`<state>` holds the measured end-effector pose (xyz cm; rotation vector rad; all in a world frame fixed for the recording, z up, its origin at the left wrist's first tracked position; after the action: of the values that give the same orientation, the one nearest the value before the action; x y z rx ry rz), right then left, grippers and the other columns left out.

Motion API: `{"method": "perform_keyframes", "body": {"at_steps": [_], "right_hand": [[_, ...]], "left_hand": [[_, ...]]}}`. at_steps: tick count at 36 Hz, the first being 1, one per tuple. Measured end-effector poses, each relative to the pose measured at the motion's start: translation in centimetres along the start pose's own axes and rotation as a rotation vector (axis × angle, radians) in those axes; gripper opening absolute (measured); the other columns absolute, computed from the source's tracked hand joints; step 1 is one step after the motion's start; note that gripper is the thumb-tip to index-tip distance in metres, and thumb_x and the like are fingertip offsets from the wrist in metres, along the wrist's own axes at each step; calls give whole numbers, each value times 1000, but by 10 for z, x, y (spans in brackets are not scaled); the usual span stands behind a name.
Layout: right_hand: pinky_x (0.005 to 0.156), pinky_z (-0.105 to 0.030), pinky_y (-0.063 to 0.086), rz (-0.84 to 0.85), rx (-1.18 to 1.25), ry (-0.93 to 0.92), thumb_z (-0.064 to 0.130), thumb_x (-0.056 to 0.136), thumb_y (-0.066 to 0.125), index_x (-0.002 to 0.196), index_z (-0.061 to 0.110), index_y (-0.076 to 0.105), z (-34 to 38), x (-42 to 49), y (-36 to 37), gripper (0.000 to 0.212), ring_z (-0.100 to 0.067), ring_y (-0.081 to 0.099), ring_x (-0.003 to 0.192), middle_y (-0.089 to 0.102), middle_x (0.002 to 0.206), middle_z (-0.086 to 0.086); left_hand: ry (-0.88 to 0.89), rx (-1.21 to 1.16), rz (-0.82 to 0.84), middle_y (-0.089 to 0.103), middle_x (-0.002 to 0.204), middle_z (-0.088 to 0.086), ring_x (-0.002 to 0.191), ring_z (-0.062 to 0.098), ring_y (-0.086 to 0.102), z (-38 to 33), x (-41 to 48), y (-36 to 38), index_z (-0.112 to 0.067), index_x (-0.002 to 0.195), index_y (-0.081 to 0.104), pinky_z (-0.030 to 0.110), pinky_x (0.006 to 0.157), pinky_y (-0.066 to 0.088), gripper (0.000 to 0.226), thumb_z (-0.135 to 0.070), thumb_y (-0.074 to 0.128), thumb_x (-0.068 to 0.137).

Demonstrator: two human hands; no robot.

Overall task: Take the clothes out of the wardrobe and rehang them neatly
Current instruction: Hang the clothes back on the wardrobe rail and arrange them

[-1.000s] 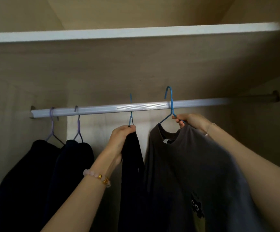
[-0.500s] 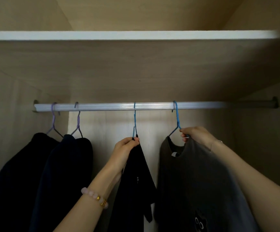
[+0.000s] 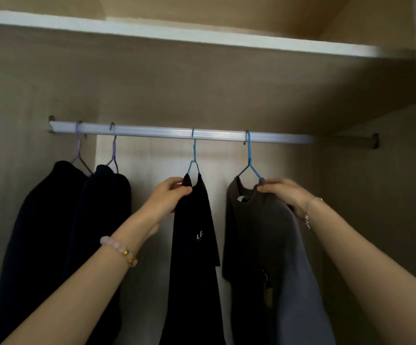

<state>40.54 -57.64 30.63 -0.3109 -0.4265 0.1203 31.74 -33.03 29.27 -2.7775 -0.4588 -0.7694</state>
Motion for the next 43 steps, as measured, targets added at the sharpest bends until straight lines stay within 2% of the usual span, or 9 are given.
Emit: {"method": "perform_keyframes", "body": {"at_steps": [4,10,16,18,20,23,25,31,43], "right_hand": [[100,-41,45,-49,-149,-11,25,85,64,126,15,56,5,-15,-5,44,-25,56,111,60,123,-9],[96,-38,47,-110,-305,-50,20,90,58,115,8,64,19,-25,-14,28,-26,62,100,65,110,-12],[80,-30,50,-127,-460,-18,16,91,53,109,5,68,23,-18,-21,25,-26,64,91,68,103,-15],[87,-33,51,-141,-515,9,20,92,52,112,7,67,21,-13,-22,28,-28,64,97,68,106,-14],[93,-38,50,-158,-603,29,27,93,50,115,7,65,20,-6,-22,33,-29,62,102,66,111,-14],[89,-37,50,-231,-741,8,31,95,48,117,7,61,20,5,-23,35,-32,61,105,64,116,-15],[84,-37,48,-280,-786,-14,30,96,46,116,7,61,18,12,-24,34,-34,60,105,62,117,-16],[82,-34,43,-385,-850,-25,26,97,44,114,6,61,8,20,-46,31,-38,57,110,60,120,-19],[86,-40,48,-612,-970,89,16,94,42,115,6,60,-9,6,-115,29,-38,57,109,60,119,-19]], "left_hand": [[7,33,35,61,100,-3,88,12,60,-3,-6,-6,-10,128,49,22,74,47,37,-17,54,93],[47,139,42,57,103,-3,107,19,57,-22,3,-20,-13,135,42,31,89,46,46,-24,55,92],[1,193,76,55,114,5,87,11,55,-36,25,-1,-12,133,43,22,69,43,46,-27,56,91],[-46,182,106,56,117,7,97,16,56,-33,33,7,-11,129,48,26,75,44,45,-28,58,88],[-101,110,117,58,109,6,96,17,56,-28,40,13,-9,118,56,27,71,46,35,-24,60,86],[-138,5,80,61,86,4,79,14,59,-22,47,16,-5,106,61,25,63,46,23,-14,60,85],[-136,-21,40,64,82,4,75,13,60,-20,49,15,-3,105,62,27,68,48,22,-11,60,84],[-73,-37,-50,60,70,5,62,12,54,-17,52,8,-4,92,61,24,57,41,11,-9,55,85],[-31,-88,-111,59,66,6,59,13,53,2,62,13,-4,104,66,9,37,42,19,-11,56,89]]}}
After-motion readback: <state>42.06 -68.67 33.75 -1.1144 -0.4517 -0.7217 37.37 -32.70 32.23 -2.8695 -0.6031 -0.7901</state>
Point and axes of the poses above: each hand's wrist, its own x-axis towards the middle knuckle, its own y-axis out of the palm, z = x × y, the point moved 8 cm from there along x, towards the middle knuckle
